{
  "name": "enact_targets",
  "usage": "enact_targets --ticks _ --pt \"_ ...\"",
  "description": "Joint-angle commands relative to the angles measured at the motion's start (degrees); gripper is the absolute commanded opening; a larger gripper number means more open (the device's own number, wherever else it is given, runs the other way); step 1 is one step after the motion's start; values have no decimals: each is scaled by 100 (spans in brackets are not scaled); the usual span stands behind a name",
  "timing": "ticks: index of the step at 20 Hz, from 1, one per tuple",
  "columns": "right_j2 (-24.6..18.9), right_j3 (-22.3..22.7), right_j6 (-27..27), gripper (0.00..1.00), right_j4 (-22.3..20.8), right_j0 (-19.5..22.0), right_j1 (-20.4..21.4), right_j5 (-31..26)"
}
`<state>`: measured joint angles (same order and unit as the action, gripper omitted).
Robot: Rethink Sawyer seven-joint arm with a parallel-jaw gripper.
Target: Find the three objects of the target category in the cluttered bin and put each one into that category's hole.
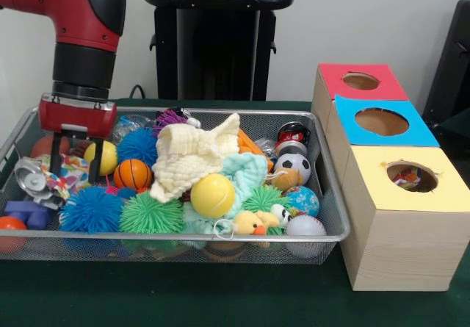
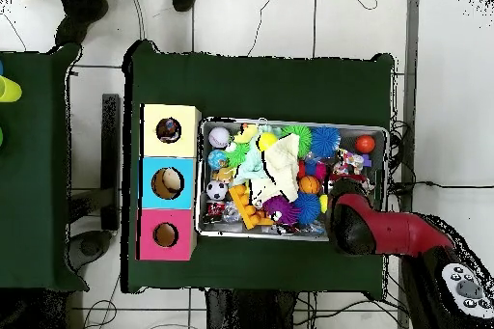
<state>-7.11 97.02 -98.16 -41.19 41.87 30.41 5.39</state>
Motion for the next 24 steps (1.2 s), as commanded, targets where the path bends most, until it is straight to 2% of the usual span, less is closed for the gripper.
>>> enact_targets --ticks 1,5,11,15,20,24 --pt "228 -351 -301 100 -54 46 -168 -630" --pt "-20 -340 -242 100 -142 186 -474 -543" --pt "325 -575 -353 100 -92 -208 -786 -433" --pt "390 -861 -382 100 -91 -333 -1227 -316" --pt "1189 -1294 -677 100 229 -995 -1675 -555" --pt "1494 -1454 -706 100 382 -1190 -1904 -689"
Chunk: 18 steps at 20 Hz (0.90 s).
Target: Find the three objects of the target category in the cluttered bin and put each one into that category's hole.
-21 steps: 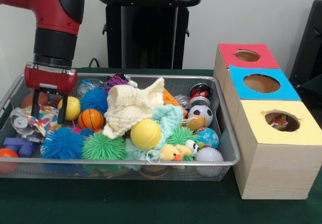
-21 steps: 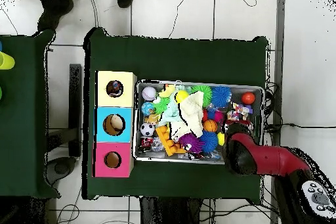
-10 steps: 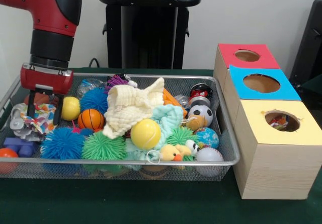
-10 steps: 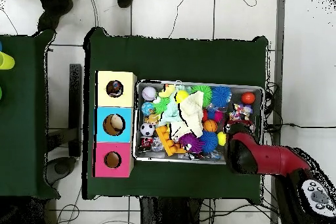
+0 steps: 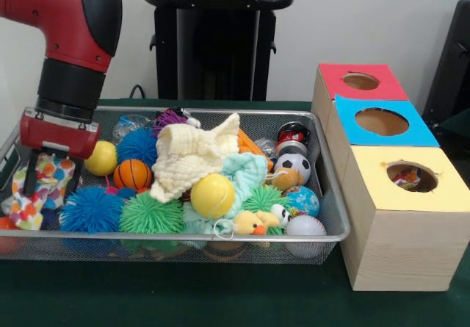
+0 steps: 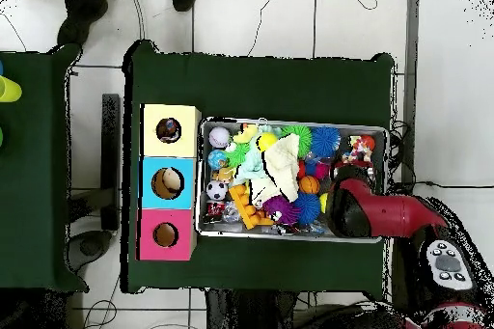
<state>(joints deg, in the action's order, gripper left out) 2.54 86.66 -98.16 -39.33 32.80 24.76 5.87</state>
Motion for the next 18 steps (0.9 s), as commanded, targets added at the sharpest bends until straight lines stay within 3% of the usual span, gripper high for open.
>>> enact_targets --ticks 1,4,5,18 --pt "553 -426 -684 100 228 -291 -1358 -814" --pt "525 -397 -588 100 366 -235 -1363 -1155" --pt "532 -378 -538 0 402 -228 -1368 -1117" --pt "534 -327 -405 0 620 -263 -1319 -1343"
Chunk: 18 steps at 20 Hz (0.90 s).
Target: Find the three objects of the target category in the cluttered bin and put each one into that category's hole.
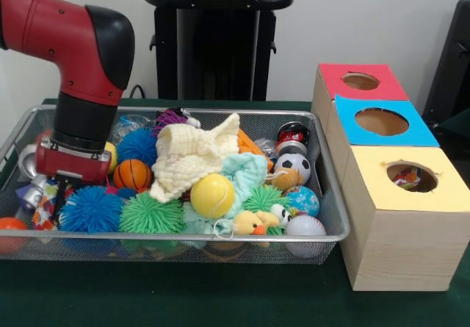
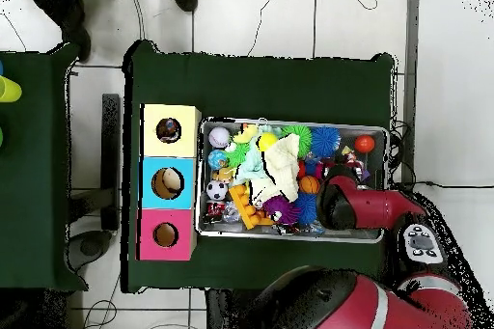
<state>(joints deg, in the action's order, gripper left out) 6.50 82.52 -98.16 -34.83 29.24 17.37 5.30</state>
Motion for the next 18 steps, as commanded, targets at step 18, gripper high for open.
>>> enact_targets --ticks 18 --pt "197 1502 -716 0 915 -659 1486 -2664"
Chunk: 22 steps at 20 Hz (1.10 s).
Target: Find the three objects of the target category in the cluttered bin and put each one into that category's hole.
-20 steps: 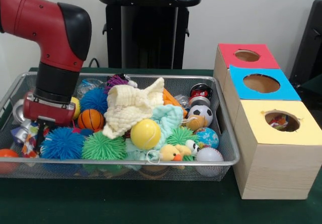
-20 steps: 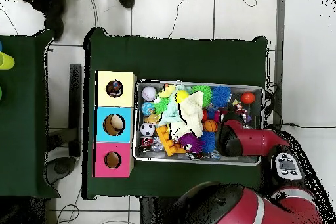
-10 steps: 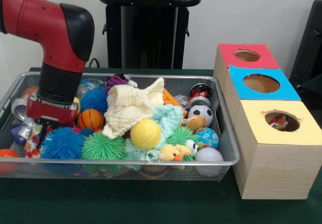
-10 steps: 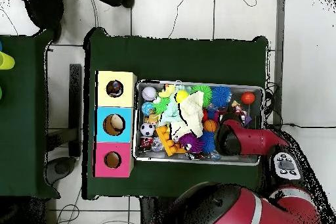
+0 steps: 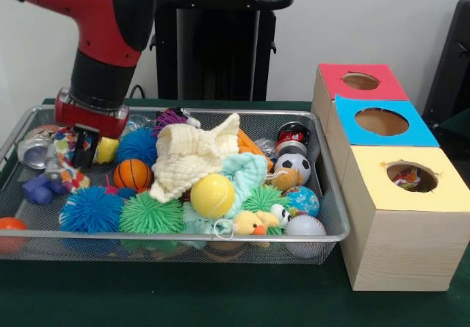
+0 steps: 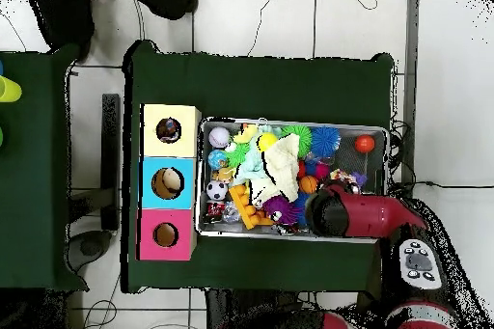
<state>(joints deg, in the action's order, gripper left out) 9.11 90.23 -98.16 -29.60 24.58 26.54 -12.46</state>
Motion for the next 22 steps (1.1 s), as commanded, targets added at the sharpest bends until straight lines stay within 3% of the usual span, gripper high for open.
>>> enact_targets --ticks 1,10,15,19,22 --pt "-114 763 -710 0 412 -171 610 -872" --pt "-912 1083 -600 0 475 93 1124 56" --pt "-1344 1274 -516 0 477 221 1419 199" --pt "-1346 1345 -617 0 615 114 1605 -20" --pt "-967 1165 -668 0 517 -147 1438 -161"
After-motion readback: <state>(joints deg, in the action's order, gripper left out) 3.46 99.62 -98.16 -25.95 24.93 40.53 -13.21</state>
